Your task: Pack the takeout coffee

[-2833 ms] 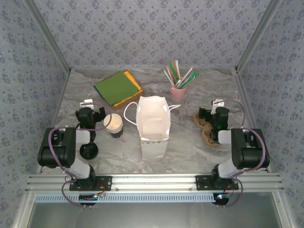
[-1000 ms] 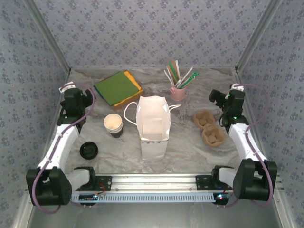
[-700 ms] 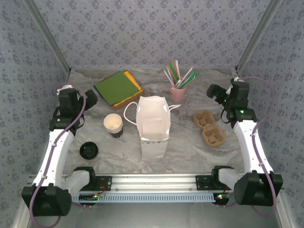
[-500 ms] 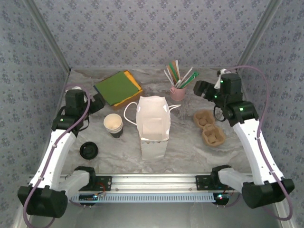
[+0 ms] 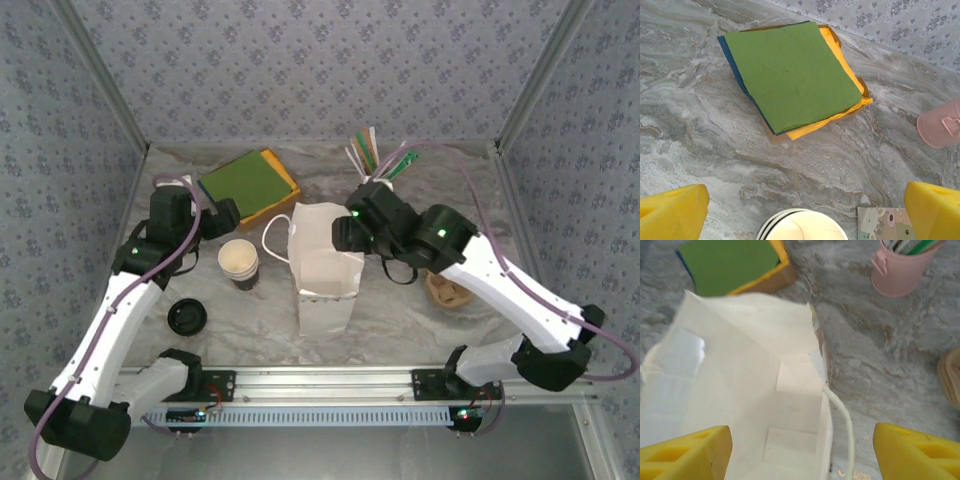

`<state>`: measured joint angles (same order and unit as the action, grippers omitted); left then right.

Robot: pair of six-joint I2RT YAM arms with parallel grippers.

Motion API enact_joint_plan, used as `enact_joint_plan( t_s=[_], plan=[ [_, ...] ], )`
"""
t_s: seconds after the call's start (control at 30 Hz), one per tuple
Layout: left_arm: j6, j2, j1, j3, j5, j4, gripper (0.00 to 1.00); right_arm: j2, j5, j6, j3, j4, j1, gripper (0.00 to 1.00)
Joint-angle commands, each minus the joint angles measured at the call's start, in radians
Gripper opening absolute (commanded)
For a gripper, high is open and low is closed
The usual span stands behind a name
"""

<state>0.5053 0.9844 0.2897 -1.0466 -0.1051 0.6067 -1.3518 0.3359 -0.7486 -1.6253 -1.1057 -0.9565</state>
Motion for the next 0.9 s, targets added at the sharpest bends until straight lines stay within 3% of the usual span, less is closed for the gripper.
enact_joint_plan(
  t_s=[0.0,0.17,0.4,0.6,0.87],
  plan=[
    [-0.026,-0.003,0.012,-0.042,-0.013,0.023,1.0,-0.036,0.078,-0.096,-0.006,-0.108,-0.011,0.75],
    [-0.036,-0.019,0.014,-0.048,-0.021,0.031,1.0,-0.068,0.037,-0.102,0.021,-0.087,-0.008,0.73],
    [-0.042,-0.022,0.014,-0.053,-0.037,0.037,1.0,-0.075,0.047,-0.044,-0.082,-0.129,0.002,0.76],
    [-0.041,-0.01,0.014,-0.05,-0.039,0.021,1.0,-0.076,0.096,0.026,-0.189,-0.173,-0.007,0.98],
    [-0.046,0.009,0.013,-0.062,-0.045,0.025,1.0,-0.044,0.175,0.046,-0.2,-0.145,-0.11,1.0]
  ],
)
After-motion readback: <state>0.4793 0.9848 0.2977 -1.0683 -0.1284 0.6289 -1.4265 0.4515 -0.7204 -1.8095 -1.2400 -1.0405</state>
